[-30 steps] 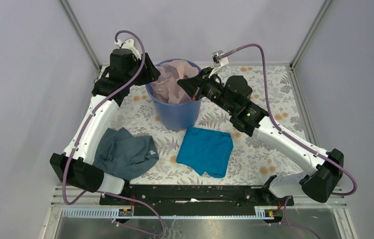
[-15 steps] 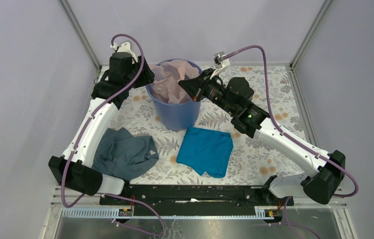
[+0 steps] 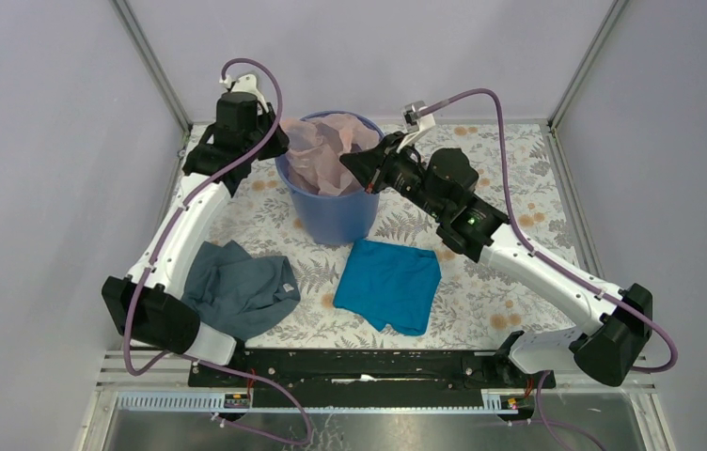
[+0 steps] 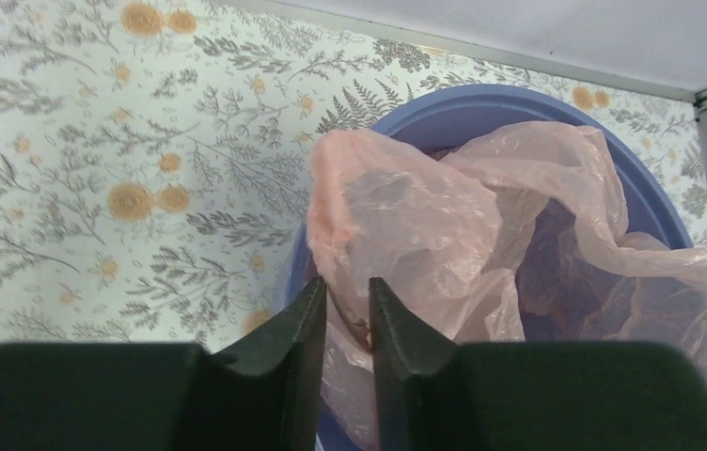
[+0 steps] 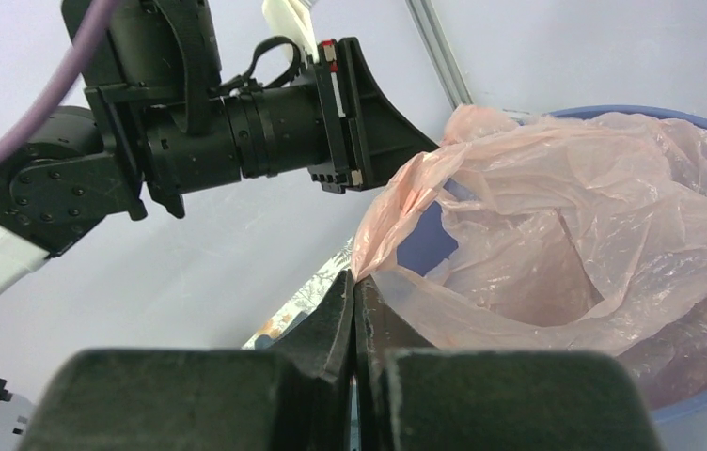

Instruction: Put the trash bags into the trash bin

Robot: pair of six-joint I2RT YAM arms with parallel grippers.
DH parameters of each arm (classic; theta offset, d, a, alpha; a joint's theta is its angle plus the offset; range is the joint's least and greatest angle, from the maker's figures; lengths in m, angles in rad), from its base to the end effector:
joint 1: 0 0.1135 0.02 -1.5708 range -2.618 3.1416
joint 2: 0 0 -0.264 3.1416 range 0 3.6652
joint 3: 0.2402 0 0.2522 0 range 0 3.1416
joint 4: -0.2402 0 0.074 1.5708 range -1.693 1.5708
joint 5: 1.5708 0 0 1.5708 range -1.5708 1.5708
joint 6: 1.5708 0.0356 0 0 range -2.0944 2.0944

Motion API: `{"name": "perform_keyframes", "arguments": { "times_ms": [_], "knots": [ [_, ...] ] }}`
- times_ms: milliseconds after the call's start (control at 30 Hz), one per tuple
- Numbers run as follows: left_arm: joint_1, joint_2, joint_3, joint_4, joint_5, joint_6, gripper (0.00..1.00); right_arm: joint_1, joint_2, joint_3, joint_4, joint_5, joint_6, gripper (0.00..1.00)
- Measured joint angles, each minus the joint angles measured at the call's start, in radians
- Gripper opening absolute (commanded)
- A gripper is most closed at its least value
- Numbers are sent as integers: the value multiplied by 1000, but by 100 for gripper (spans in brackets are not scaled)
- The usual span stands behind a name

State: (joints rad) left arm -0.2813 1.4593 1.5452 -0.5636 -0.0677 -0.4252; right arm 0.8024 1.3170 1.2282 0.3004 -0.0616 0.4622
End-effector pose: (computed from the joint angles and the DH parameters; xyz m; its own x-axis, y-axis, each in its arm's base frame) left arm 0.3146 -0.0884 0.4063 -0.4928 -0.2860 -0.8218 0.0176 0.9410 -0.3380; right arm 0.2140 0.2245 0.4301 -0.2080 0.4252 -0.8809 -0.7449 0.5148 0.4244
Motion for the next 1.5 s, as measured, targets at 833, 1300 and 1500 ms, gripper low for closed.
{"name": "perform_keyframes", "arguments": {
  "times_ms": [833,1300,1500],
  "knots": [
    [122,-310,-163,-12,-238,32,0,0,-351,-135,-373,356,-328,0],
    [132,-342,-389,-18,-163,-30,0,0,-338,-307,-446,402,-304,3],
    [137,-345,-506,74,-127,-63,0,-37,-312,-385,-364,413,-283,0]
  ]
}}
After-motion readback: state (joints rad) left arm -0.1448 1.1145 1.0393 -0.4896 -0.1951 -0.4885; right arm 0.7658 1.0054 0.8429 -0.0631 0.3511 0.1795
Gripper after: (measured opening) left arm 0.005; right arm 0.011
